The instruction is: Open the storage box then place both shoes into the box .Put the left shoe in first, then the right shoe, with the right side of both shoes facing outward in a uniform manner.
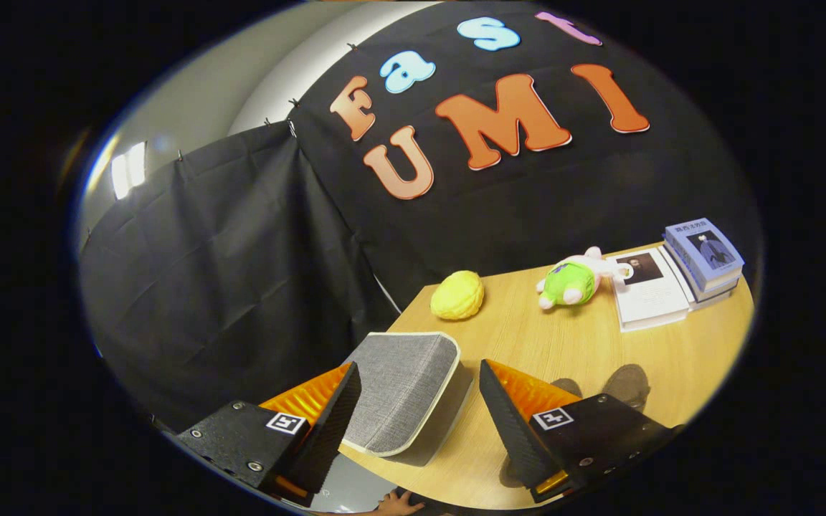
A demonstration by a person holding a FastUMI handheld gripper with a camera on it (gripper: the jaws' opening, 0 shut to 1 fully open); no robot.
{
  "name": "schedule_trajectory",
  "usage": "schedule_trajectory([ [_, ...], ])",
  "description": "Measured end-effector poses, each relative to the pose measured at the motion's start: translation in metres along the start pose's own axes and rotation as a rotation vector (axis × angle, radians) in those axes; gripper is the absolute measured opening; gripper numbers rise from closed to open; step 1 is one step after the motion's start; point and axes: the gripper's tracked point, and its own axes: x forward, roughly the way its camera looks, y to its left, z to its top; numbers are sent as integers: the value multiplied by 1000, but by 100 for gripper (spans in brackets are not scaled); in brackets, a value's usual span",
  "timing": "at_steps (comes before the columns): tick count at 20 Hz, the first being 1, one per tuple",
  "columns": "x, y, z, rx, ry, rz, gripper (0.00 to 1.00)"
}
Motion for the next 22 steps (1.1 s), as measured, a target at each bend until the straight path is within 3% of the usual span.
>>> schedule_trajectory([
  [13, 72, 7, -87, 152, 187, 86, 96],
  [22, 117, -2, -102, 279, 173, 99, 96],
])
